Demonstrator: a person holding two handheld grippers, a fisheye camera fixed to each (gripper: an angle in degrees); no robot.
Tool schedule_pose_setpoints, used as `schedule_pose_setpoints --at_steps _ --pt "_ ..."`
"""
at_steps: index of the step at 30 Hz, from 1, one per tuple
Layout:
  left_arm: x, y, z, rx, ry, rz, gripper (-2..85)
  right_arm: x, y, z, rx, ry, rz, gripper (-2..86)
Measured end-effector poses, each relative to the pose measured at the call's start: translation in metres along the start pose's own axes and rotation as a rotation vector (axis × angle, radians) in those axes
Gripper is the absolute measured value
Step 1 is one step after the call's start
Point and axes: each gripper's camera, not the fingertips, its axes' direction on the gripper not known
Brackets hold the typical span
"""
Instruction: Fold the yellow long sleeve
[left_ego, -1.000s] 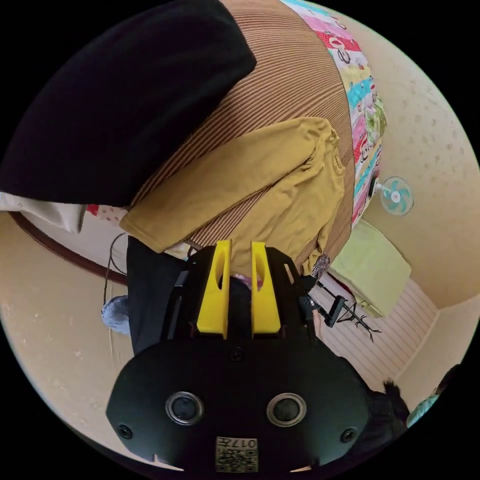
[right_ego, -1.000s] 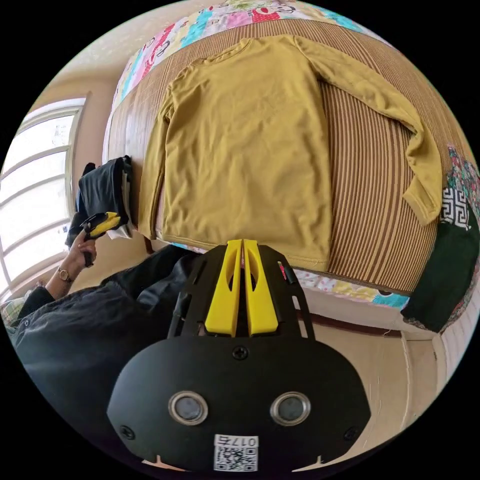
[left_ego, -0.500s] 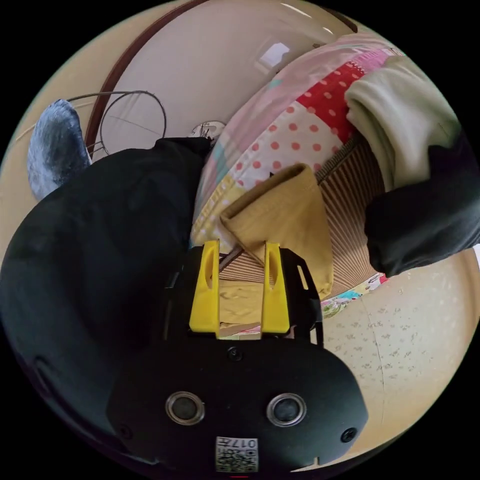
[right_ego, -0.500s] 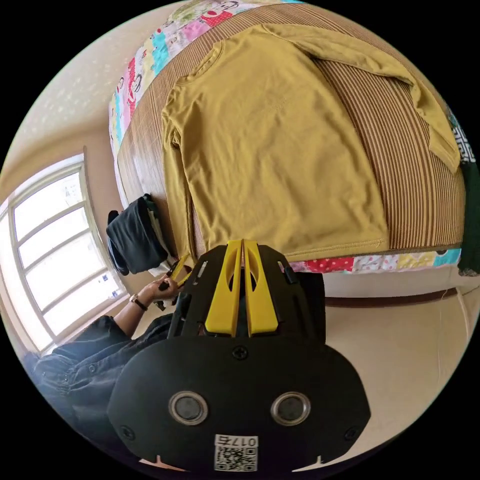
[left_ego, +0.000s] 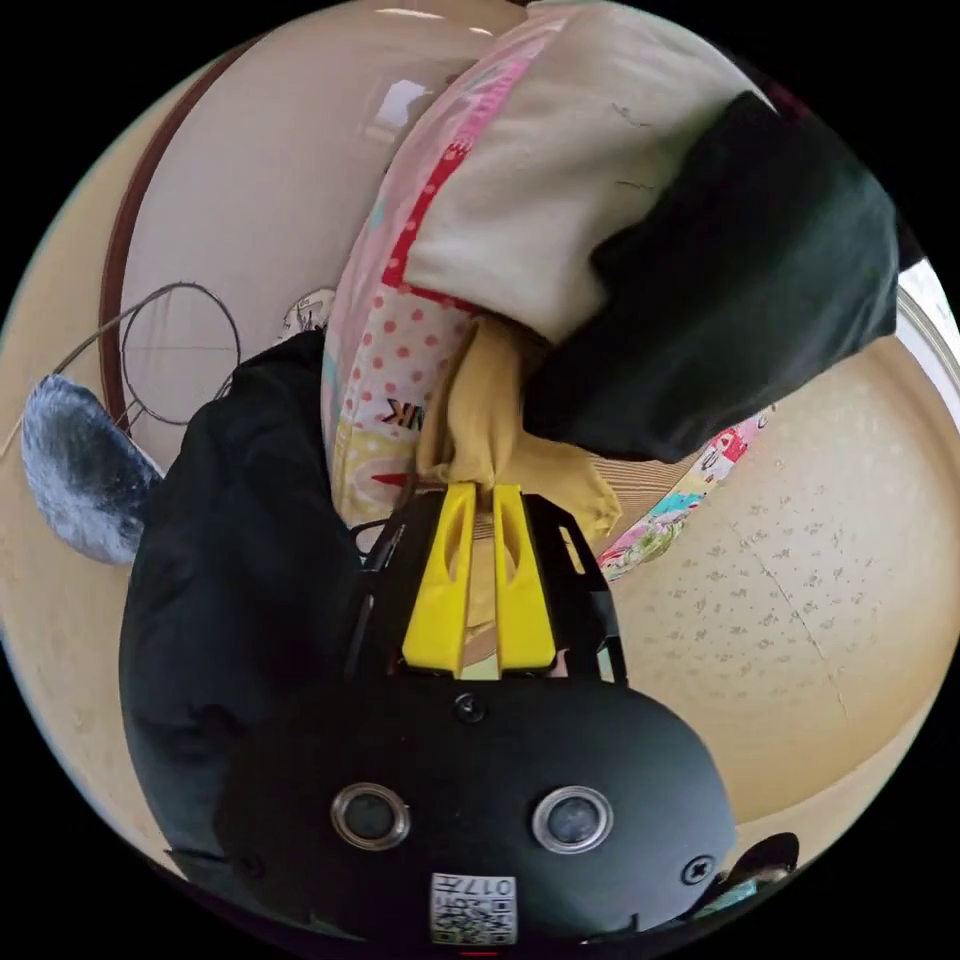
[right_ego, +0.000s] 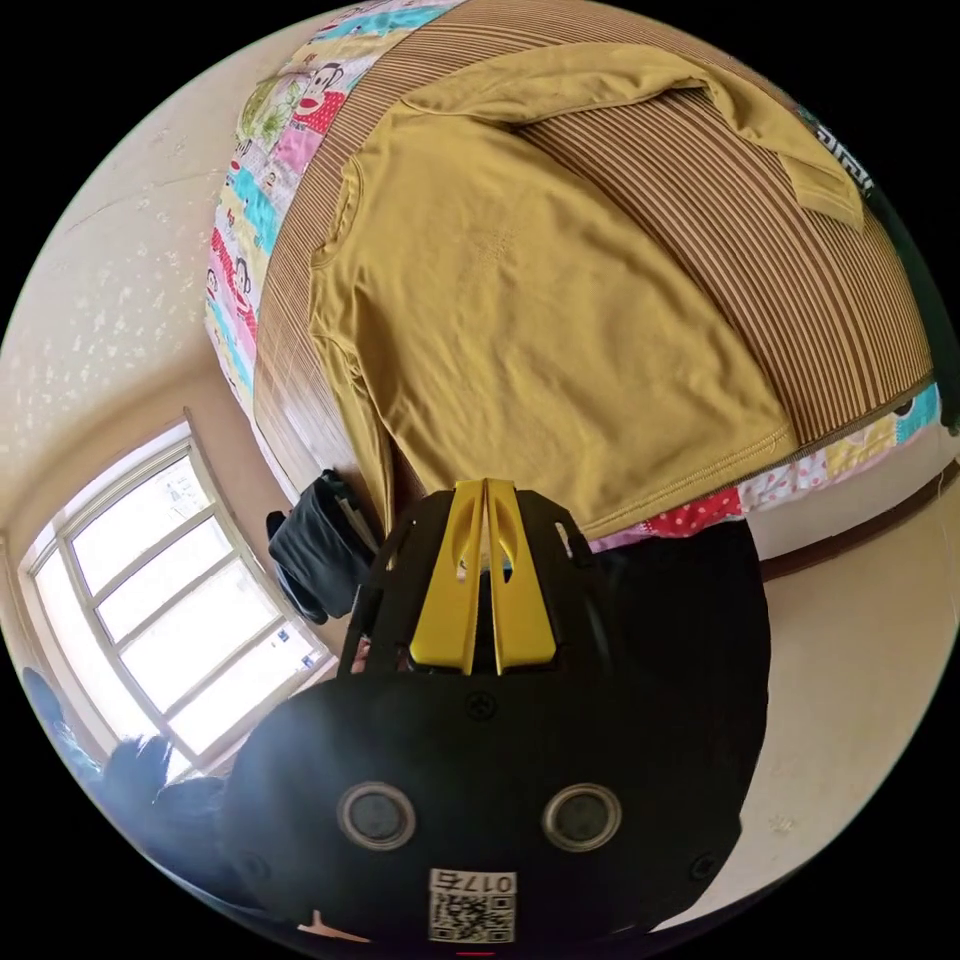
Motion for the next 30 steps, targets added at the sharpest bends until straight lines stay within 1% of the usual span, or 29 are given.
schedule_pose_setpoints --at_steps 2,4,5,6,7,8,10,11,12,13,14,16,17,19,20,22,24,26,28,29,30 --pt "0.027 0.022 -0.022 0.07 0.011 0.116 3.0 0.005 -0.008 0.004 -0.041 -0.008 -0.032 0.3" --pt "0.076 0.064 -0.043 0.179 -0.004 0.339 3.3 0.011 -0.012 0.004 -0.071 -0.016 -0.063 0.3" --pt "0.091 0.076 -0.045 0.206 -0.017 0.396 3.4 0.018 -0.014 0.002 -0.085 -0.029 -0.082 0.3" --pt "0.121 0.101 -0.044 0.255 -0.036 0.519 3.6 0.026 -0.014 -0.002 -0.095 -0.044 -0.093 0.3" --pt "0.155 0.128 -0.038 0.295 -0.048 0.657 3.7 0.031 -0.014 -0.005 -0.098 -0.051 -0.096 0.3" --pt "0.171 0.142 -0.032 0.313 -0.052 0.726 3.7 0.044 -0.014 -0.013 -0.1 -0.062 -0.094 0.3" --pt "0.234 0.203 0.004 0.378 -0.08 0.998 3.8 0.068 -0.013 -0.029 -0.089 -0.084 -0.07 0.3" --pt "0.248 0.22 0.017 0.393 -0.091 1.066 3.8 0.086 -0.011 -0.042 -0.069 -0.108 -0.045 0.3" --pt "0.272 0.253 0.047 0.411 -0.107 1.188 3.8 0.107 -0.009 -0.058 -0.039 -0.14 -0.014 0.3" --pt "0.291 0.285 0.08 0.408 -0.107 1.296 3.8 0.117 -0.008 -0.066 -0.022 -0.157 0.003 0.4" --pt "0.298 0.301 0.098 0.4 -0.1 1.348 3.8 0.14 -0.004 -0.083 0.018 -0.192 0.038 0.4" --pt "0.31 0.358 0.176 0.325 -0.074 1.516 3.9 0.176 0.003 -0.108 0.08 -0.24 0.092 0.4" --pt "0.309 0.371 0.198 0.294 -0.076 1.552 4.0 0.199 0.009 -0.123 0.121 -0.265 0.127 0.4" --pt "0.291 0.415 0.288 0.118 -0.126 1.672 4.7 0.232 0.018 -0.143 0.176 -0.295 0.175 0.4" --pt "0.282 0.424 0.311 0.062 -0.148 1.689 5.0 0.251 0.025 -0.154 0.208 -0.306 0.205 0.4" --pt "0.236 0.445 0.386 -0.202 -0.249 1.693 5.7 0.271 0.033 -0.164 0.233 -0.304 0.228 0.5" --pt "0.196 0.444 0.413 -0.333 -0.31 1.649 5.7 0.277 0.036 -0.168 0.205 -0.243 0.183 0.5" --pt "0.159 0.433 0.416 -0.343 -0.39 1.6 6.0 0.268 0.033 -0.16 0.142 -0.173 0.097 0.4" --pt "0.12 0.404 0.401 -0.295 -0.52 1.543 6.4 0.252 0.028 -0.143 0.058 -0.096 0.003 0.5" --pt "0.112 0.395 0.396 -0.285 -0.556 1.528 6.4 0.239 0.023 -0.128 0.003 -0.039 -0.058 0.5" --pt "0.098 0.375 0.387 -0.263 -0.635 1.497 6.4 0.225 0.019 -0.112 -0.043 0.022 -0.126 0.5"
